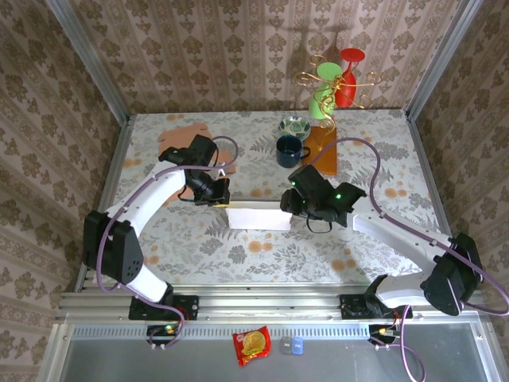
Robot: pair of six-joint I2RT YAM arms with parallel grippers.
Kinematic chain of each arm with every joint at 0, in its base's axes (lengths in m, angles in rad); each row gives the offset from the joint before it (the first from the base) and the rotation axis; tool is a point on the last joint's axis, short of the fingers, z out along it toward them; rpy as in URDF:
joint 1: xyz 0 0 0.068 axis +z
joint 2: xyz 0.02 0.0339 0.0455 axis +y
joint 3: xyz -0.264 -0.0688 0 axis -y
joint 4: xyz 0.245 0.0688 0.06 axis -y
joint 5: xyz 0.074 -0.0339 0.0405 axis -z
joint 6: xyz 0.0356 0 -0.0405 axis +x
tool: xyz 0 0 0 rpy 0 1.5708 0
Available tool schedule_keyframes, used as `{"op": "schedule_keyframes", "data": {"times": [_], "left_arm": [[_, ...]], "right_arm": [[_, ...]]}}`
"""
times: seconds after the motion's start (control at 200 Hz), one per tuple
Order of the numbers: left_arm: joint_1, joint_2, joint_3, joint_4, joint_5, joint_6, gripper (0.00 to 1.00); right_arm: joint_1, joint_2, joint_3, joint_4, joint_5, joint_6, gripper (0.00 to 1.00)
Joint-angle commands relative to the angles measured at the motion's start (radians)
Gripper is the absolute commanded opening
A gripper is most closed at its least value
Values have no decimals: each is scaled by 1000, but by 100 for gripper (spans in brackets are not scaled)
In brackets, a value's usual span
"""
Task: Fold the paper box
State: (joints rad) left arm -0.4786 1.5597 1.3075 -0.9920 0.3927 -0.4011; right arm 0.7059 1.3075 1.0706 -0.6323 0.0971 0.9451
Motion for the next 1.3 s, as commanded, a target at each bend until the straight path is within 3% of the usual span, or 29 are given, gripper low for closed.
{"op": "schedule_keyframes", "data": {"times": [0.0,0.1,0.22,0.405,0.535,0.89,1.295], "left_arm": [[-13,-13,-28,-15,-20,-25,0],[-15,-16,-34,-12,-21,-27,0],[-18,-23,-43,-5,-24,-31,0],[-23,-38,-60,9,-29,-40,0],[-32,-49,-73,25,-37,-49,0],[-41,-54,-73,35,-42,-50,0],[-46,-55,-65,31,-35,-46,0]], "right_arm": [[-41,-42,-17,-4,-86,170,60],[-97,-67,-86,67,-192,401,63],[-88,-72,-139,140,-257,747,68],[0,43,102,-188,-226,1080,70],[24,201,310,-377,-197,1114,79],[63,446,481,-309,-235,1192,82],[78,535,493,-250,-221,1230,81]]}}
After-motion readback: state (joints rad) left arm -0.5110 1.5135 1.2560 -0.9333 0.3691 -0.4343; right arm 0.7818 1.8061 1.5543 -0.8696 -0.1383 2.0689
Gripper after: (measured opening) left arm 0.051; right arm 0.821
